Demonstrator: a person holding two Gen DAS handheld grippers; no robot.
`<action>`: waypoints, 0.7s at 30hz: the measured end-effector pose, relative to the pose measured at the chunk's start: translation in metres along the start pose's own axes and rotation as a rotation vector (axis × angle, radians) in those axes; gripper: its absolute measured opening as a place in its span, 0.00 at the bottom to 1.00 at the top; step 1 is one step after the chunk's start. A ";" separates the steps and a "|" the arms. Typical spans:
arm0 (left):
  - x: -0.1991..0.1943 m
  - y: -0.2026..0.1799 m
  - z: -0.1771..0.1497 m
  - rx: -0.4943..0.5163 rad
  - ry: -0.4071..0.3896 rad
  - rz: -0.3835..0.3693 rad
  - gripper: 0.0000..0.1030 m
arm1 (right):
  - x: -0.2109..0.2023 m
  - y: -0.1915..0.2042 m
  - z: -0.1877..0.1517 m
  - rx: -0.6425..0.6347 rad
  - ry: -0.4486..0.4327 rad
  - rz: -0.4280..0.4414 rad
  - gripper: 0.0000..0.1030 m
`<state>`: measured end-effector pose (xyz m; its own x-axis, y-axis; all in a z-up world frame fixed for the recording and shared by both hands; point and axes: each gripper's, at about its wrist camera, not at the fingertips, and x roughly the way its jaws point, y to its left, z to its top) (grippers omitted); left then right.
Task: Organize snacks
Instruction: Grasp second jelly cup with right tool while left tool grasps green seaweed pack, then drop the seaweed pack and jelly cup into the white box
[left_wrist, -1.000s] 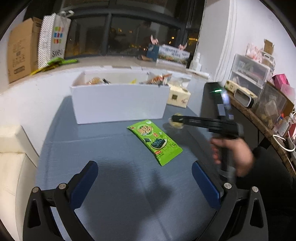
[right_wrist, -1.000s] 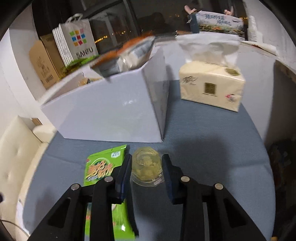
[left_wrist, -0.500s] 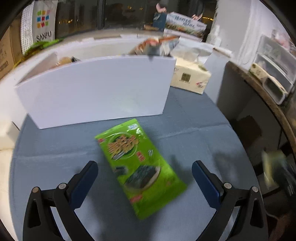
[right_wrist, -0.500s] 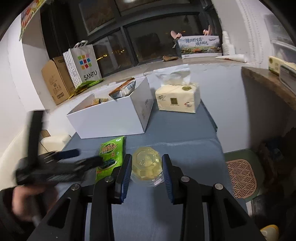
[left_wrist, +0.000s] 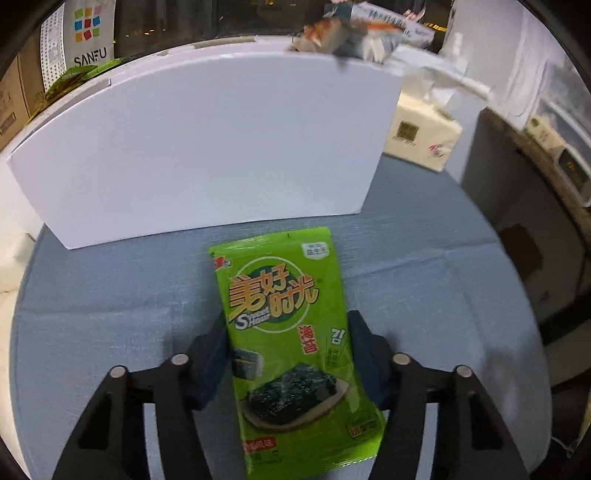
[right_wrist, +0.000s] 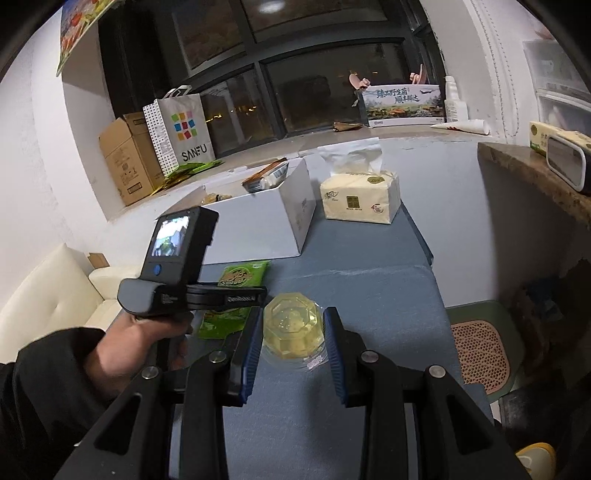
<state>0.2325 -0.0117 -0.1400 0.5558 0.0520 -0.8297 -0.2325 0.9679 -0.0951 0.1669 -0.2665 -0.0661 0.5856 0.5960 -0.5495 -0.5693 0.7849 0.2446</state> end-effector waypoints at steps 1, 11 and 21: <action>-0.008 0.003 -0.004 0.011 -0.020 -0.010 0.61 | 0.000 0.001 -0.001 -0.002 0.002 0.002 0.34; -0.130 0.060 -0.052 0.018 -0.235 -0.122 0.61 | 0.011 0.018 -0.001 -0.054 0.034 0.028 0.34; -0.217 0.127 -0.003 -0.025 -0.436 -0.147 0.61 | 0.034 0.060 0.052 -0.144 0.013 0.135 0.34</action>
<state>0.0799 0.0989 0.0257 0.8670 0.0187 -0.4980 -0.1426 0.9668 -0.2118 0.1823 -0.1903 -0.0280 0.4913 0.6913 -0.5298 -0.7197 0.6648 0.2002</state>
